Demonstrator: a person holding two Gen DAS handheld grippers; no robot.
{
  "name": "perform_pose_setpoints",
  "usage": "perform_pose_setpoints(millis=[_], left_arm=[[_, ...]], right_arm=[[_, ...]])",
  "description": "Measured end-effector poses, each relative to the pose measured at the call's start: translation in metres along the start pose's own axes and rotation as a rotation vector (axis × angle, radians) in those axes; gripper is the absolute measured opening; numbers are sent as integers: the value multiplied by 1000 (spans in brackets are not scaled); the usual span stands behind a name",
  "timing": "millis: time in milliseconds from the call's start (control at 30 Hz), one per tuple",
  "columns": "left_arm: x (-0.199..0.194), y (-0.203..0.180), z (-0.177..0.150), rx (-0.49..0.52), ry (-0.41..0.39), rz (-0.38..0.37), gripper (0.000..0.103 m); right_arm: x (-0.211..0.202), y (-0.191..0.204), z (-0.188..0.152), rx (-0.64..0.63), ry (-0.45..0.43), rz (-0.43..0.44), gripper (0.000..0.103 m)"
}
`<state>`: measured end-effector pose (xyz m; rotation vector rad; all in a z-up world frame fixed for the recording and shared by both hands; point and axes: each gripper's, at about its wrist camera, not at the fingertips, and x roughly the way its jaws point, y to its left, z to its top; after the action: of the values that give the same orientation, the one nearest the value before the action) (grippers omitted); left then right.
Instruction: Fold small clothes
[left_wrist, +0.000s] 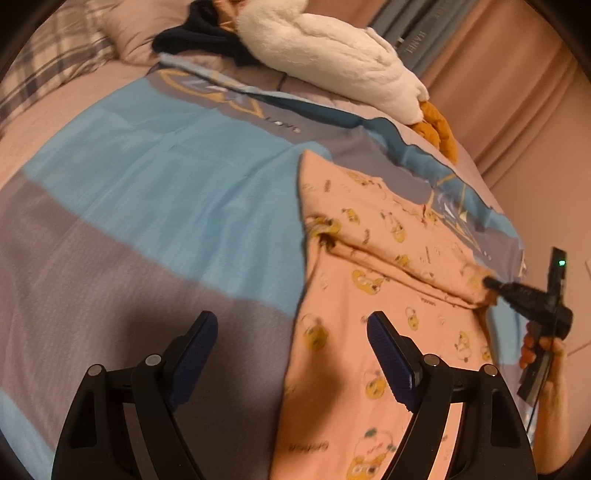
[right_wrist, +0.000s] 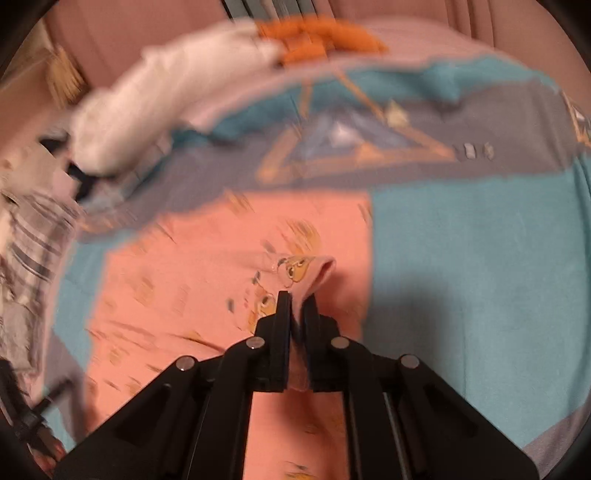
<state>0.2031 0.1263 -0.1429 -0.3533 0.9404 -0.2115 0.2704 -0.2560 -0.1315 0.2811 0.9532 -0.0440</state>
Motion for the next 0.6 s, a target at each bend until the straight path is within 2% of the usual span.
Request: perform_pose_setpoints(millis=[33, 67, 133, 200, 267, 400, 467, 533, 600], left_arm=[[4, -7, 7, 27, 3, 7, 82], [7, -11, 10, 46, 3, 7, 82], [17, -24, 24, 91, 1, 5, 82], [27, -36, 37, 126, 0, -8, 82], [38, -50, 49, 155, -12, -22, 82], [66, -71, 64, 217, -6, -47, 82], [82, -72, 64, 231, 27, -18, 78], [97, -70, 62, 247, 63, 21, 76], [109, -64, 56, 269, 97, 60, 76]], right_arm=[[6, -3, -3, -24, 11, -81, 14], [7, -3, -3, -35, 0, -114, 22], [1, -5, -4, -22, -31, -95, 29], [-9, -2, -4, -33, -87, -17, 29], [-15, 8, -3, -83, -118, 23, 26], [-16, 22, -3, -146, -165, 25, 25], [-5, 20, -4, -137, -117, 49, 24], [12, 10, -7, -136, -58, 31, 21], [20, 4, -15, -140, -39, 17, 20]])
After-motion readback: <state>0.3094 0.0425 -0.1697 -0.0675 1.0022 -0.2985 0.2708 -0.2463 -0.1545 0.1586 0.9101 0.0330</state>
